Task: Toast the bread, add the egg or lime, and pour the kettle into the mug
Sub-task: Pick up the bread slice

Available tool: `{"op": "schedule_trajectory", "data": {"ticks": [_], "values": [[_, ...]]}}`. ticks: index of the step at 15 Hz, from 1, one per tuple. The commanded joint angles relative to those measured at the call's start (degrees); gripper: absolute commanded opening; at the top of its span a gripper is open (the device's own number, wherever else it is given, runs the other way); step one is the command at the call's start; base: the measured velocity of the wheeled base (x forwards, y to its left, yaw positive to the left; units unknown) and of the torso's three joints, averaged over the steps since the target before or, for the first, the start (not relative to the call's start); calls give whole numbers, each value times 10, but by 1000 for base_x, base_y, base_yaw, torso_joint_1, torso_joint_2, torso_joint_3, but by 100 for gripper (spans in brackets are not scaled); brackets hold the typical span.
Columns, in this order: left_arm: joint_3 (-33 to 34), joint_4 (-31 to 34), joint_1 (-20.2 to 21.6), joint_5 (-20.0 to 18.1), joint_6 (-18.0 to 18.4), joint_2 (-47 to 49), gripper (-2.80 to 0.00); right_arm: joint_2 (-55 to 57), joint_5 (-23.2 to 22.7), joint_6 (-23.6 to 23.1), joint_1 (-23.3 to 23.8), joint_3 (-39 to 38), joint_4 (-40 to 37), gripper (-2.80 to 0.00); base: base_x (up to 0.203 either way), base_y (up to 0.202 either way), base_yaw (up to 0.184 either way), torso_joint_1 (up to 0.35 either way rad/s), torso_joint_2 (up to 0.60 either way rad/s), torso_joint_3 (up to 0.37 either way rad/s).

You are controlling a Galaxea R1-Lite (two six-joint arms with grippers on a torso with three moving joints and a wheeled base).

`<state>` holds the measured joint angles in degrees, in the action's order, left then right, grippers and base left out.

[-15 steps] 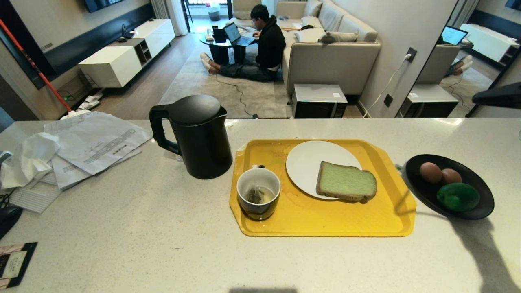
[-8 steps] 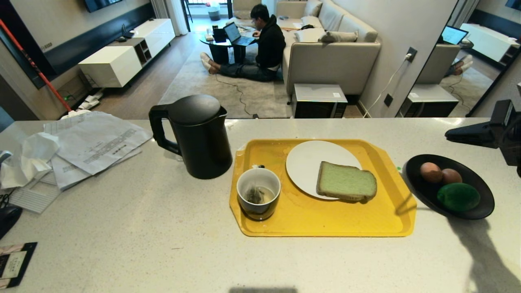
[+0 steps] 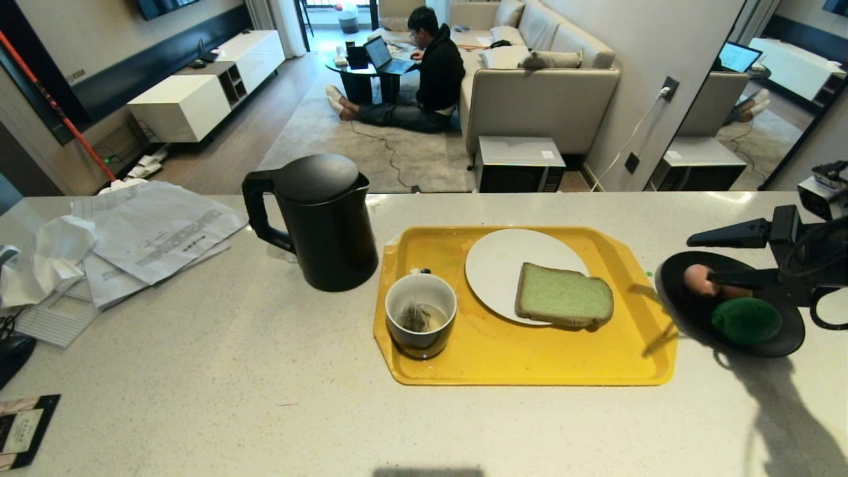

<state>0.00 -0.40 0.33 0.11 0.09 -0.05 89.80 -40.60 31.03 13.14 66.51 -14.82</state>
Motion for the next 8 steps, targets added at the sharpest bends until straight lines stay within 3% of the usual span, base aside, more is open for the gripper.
{"op": "schedule_trajectory", "data": {"ticks": [1, 8], "values": [[0, 0, 0, 1, 0, 0, -280, 25, -35, -1, 0, -22, 6, 0, 0, 0, 0, 0, 0, 0], [0, 0, 0, 0, 0, 0, -280, 102, -43, -25, -28, -16, 44, 0, 0, 0, 0, 0, 0, 0]]}}
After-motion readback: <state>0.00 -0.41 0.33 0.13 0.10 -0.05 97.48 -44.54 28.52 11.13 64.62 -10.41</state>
